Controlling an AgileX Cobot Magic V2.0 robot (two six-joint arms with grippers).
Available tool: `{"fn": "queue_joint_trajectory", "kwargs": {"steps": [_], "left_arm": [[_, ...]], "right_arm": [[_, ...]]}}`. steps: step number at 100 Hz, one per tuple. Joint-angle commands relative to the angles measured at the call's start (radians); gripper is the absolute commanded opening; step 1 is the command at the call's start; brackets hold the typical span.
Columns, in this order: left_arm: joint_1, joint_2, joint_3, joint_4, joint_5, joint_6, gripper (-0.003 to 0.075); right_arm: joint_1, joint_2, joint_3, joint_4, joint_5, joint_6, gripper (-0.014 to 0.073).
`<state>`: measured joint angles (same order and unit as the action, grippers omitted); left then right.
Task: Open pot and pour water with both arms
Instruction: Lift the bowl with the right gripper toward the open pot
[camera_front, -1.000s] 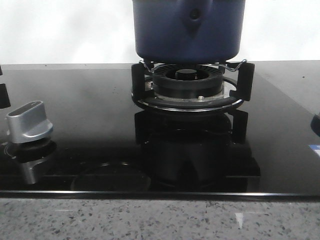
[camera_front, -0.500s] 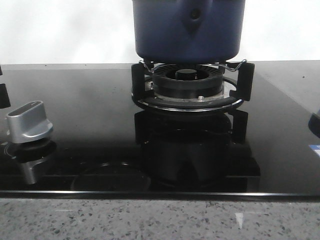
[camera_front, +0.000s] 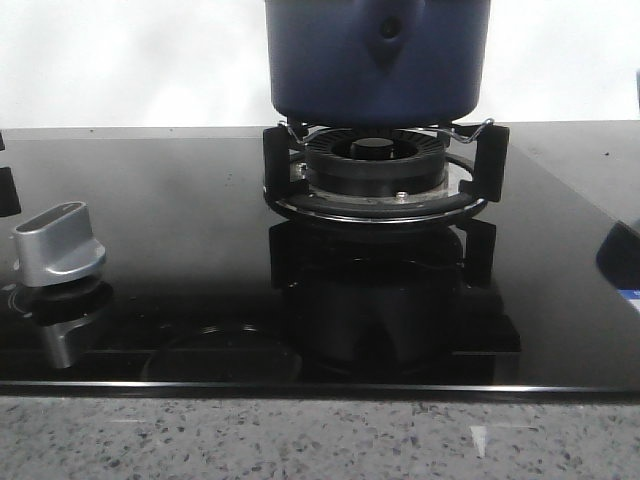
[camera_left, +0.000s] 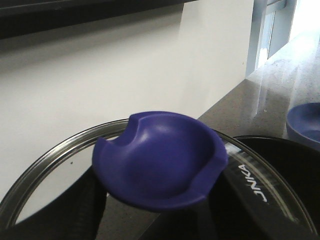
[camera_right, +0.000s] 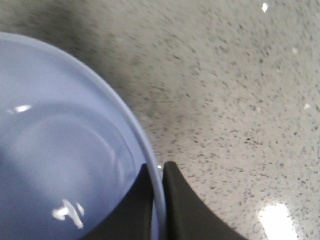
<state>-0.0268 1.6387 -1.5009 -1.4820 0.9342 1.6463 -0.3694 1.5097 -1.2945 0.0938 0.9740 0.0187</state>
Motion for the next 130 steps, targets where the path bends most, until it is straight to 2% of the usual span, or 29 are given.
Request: {"fn": "queue_joint_trajectory", "kwargs": {"steps": [1,25,47,92,111,130], "left_arm": [[0.002,-0.058,-0.032,-0.109,0.011,-0.010,0.0220],[0.002,-0.058,-0.032,-0.109,0.011,-0.010,0.0220],[0.002,-0.058,-0.032,-0.109,0.013,-0.010,0.0220],[-0.003,-0.058,-0.032,-0.109,0.013,-0.010,0.0220],[-0.003,-0.058,-0.032,-0.109,0.013,-0.010,0.0220],[-0.003,-0.058,-0.032,-0.109,0.013,-0.010,0.0220]], "right_arm": [[-0.005,-0.043,-0.101,0.048,0.025,-0.027,-0.0065],[0.046,-0.043,-0.277,0.076,0.129,-0.049,-0.0065],[0.177,-0.021,-0.443,0.096,0.148,-0.048,-0.0064],[0.402,0.181,-0.792,0.159,0.162,-0.030,-0.0064],[0.471,0.238,-0.829,0.155,0.111,-0.034,-0.0064],[0.520,0.243,-0.829,0.089,0.037,-0.041,-0.0064]]}}
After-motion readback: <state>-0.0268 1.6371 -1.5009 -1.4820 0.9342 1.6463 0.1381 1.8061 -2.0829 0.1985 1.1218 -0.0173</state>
